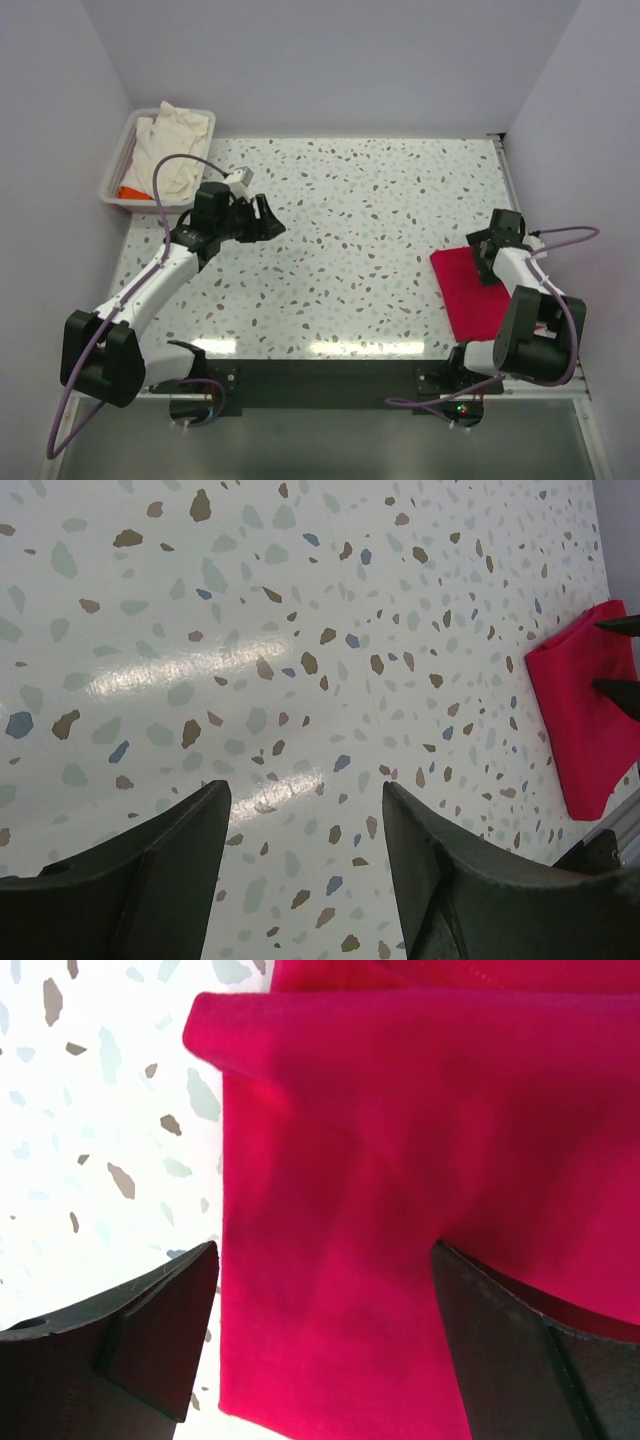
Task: Fold and stack the t-shirts
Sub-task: Neatly place the folded tshirt to the corner, then reset both grippers
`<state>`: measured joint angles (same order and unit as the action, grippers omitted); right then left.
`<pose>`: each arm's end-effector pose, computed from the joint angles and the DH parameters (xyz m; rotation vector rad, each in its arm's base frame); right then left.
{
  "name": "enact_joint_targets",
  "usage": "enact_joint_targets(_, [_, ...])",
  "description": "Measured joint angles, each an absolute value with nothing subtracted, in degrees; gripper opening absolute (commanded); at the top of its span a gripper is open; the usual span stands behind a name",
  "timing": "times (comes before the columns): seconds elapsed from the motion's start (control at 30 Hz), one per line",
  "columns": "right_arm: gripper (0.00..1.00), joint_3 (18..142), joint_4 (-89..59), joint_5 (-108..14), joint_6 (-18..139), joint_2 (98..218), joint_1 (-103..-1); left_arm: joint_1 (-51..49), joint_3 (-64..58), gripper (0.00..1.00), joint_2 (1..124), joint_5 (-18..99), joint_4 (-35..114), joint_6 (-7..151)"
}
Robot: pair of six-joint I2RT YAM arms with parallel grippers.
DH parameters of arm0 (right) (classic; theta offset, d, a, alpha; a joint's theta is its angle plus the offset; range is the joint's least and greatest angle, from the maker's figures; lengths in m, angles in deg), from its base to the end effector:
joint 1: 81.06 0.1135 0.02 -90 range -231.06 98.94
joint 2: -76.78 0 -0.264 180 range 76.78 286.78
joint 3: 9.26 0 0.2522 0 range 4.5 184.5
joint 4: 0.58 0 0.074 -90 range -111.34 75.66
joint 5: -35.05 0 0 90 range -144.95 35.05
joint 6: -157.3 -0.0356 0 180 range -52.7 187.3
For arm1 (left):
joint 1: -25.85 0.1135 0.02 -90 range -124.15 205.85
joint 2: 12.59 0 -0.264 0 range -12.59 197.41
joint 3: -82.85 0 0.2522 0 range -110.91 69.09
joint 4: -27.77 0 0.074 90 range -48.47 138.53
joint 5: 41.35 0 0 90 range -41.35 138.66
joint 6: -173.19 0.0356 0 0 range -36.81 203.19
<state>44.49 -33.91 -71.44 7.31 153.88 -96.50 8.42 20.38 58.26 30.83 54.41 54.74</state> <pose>0.2402 -0.0768 0.1805 1.6142 1.9103 -0.0516 0.2555 -0.0916 0.2642 -0.0334 2.2596 -0.7820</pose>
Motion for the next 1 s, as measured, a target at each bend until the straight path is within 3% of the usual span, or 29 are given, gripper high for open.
enact_joint_targets(0.53, [0.9, 47.24, -24.23, -69.19, 8.17, 162.89, -99.98, 8.42, 20.38, 0.67, 58.26, 30.85, 54.43, 54.74])
enact_joint_targets(1.0, [0.94, 48.16, -28.3, -68.71, 8.76, 159.74, -100.07, 8.42, 20.36, 0.68, 58.26, 30.87, 54.41, 54.7])
